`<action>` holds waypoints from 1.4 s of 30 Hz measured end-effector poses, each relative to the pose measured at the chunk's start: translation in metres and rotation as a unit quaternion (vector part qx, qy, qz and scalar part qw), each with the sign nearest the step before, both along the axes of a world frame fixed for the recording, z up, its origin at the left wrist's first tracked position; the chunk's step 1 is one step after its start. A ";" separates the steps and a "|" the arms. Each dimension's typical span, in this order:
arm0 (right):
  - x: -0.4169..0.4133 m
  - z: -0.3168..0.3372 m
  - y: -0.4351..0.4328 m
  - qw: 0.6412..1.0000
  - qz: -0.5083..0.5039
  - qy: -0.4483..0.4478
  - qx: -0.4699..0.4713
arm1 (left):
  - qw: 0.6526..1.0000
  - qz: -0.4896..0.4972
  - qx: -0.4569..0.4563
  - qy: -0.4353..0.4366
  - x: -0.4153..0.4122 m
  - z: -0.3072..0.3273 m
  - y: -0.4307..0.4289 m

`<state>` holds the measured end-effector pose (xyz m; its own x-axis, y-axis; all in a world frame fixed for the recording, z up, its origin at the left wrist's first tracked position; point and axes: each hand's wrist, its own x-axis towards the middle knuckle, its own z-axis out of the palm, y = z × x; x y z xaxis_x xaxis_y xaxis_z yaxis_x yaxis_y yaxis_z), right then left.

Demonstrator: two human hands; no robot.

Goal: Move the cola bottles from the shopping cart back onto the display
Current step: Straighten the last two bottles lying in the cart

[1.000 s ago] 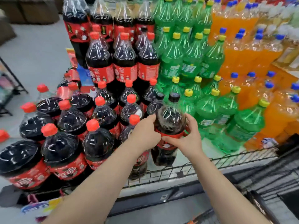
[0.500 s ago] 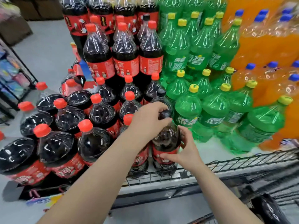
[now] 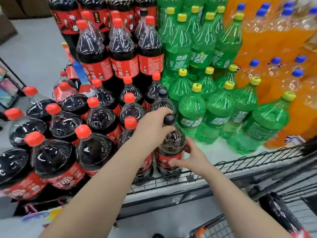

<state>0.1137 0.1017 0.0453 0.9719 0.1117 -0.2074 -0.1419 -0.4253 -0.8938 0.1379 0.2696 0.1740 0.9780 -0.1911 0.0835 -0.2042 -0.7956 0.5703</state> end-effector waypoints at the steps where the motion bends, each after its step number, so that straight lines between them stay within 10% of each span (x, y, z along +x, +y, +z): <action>1: 0.002 -0.001 0.000 1.000 0.005 0.009 0.019 | 1.000 0.002 0.009 -0.005 0.000 0.001 0.000; 11: -0.005 -0.001 0.005 0.996 0.026 0.032 0.077 | 0.997 -0.042 0.064 0.011 0.004 0.010 -0.004; 15: -0.043 0.003 0.010 0.992 -0.119 -0.033 0.012 | 0.995 -0.059 0.006 -0.084 -0.011 0.005 -0.006; 19: -0.097 0.008 0.008 0.951 -0.291 -0.101 -0.016 | 0.966 -0.144 -0.123 -0.173 -0.036 0.008 -0.013; 24: -0.169 0.002 0.001 0.906 -0.415 -0.077 0.031 | 0.949 -0.271 -0.141 -0.083 -0.062 -0.013 -0.045; 42: -0.324 -0.079 -0.119 0.678 -0.692 0.132 0.212 | 0.814 -0.557 0.085 0.140 -0.152 -0.154 -0.247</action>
<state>-0.2106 -0.0176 -0.0338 0.1424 -0.7646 -0.6286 -0.3214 0.5649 -0.7600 -0.0137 0.0225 0.0198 0.1656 -0.9583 -0.2329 -0.7346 -0.2775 0.6192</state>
